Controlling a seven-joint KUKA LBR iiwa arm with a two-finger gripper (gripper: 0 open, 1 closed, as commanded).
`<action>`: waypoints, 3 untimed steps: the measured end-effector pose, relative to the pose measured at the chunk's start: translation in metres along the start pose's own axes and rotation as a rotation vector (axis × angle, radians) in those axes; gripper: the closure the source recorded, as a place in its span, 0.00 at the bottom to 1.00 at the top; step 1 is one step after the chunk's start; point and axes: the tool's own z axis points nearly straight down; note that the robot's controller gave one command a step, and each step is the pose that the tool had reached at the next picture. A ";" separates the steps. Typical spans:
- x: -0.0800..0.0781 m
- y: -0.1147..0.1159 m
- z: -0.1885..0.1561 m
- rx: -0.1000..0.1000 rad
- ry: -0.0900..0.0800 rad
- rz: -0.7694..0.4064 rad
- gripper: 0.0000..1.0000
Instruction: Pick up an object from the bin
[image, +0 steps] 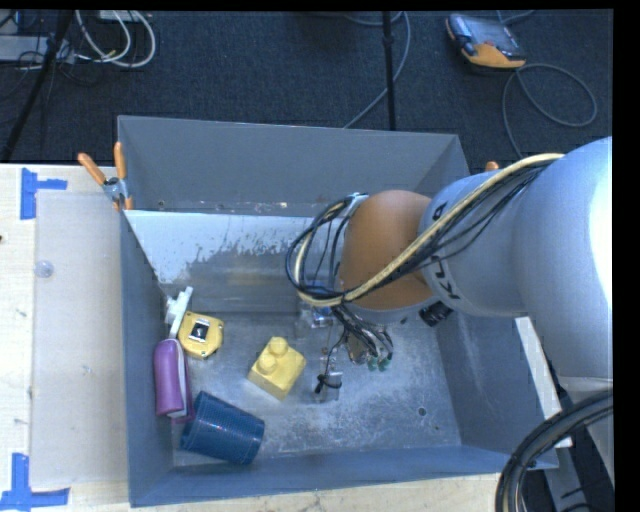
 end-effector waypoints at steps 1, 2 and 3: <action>-0.001 0.031 0.004 0.003 -0.001 -0.008 0.00; -0.004 0.076 0.005 -0.003 -0.003 -0.083 1.00; -0.004 0.069 0.005 -0.004 -0.004 -0.099 1.00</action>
Offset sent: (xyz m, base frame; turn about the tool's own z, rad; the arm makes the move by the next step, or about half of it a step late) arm -0.0036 0.0441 -0.0082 -0.1447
